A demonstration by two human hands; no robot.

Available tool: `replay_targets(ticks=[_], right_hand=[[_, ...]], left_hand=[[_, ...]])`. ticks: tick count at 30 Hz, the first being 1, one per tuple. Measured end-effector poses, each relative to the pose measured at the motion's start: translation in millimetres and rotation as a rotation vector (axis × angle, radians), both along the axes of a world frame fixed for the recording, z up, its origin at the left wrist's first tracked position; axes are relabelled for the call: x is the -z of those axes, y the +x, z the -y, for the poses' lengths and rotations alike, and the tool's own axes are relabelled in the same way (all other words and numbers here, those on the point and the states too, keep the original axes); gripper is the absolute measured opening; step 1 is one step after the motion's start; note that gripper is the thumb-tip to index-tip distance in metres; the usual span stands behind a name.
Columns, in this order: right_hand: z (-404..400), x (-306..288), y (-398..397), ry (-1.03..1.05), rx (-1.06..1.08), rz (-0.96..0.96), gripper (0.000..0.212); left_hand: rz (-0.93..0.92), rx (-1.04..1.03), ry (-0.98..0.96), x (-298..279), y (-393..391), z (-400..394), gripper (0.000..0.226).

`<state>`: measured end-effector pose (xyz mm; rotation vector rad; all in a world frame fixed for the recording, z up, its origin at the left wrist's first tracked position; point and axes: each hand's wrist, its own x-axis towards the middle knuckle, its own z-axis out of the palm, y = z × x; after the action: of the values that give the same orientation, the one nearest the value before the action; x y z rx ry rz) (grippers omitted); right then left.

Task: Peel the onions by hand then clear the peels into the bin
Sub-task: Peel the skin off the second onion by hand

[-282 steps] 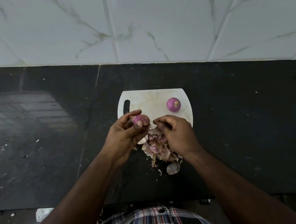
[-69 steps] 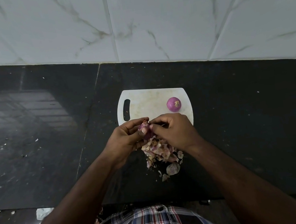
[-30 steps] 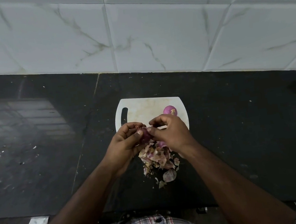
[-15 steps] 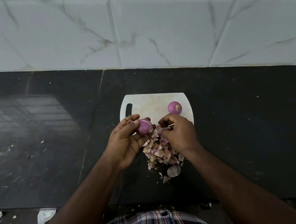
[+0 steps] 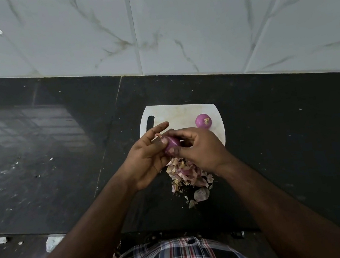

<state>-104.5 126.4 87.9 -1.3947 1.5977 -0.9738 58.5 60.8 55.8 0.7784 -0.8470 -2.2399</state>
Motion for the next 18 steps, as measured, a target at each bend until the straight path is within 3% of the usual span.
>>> replay_targets(ticks=[3, 7, 11, 18], right_hand=[[2, 2, -3, -0.009, 0.091, 0.018, 0.044], [2, -1, -8, 0.063, 0.059, 0.068, 0.043], [4, -5, -9, 0.073, 0.023, -0.144, 0.039], [0, -1, 3, -0.04, 0.02, -0.35, 0.031]], left_hand=[[0.112, -0.006, -0.073, -3, 2, -1, 0.049], [0.175, -0.038, -0.124, -1, 5, -1, 0.045], [0.188, -0.011, -0.184, 2, 4, -4, 0.046], [0.199, -0.009, -0.234, 3, 0, -6, 0.045]])
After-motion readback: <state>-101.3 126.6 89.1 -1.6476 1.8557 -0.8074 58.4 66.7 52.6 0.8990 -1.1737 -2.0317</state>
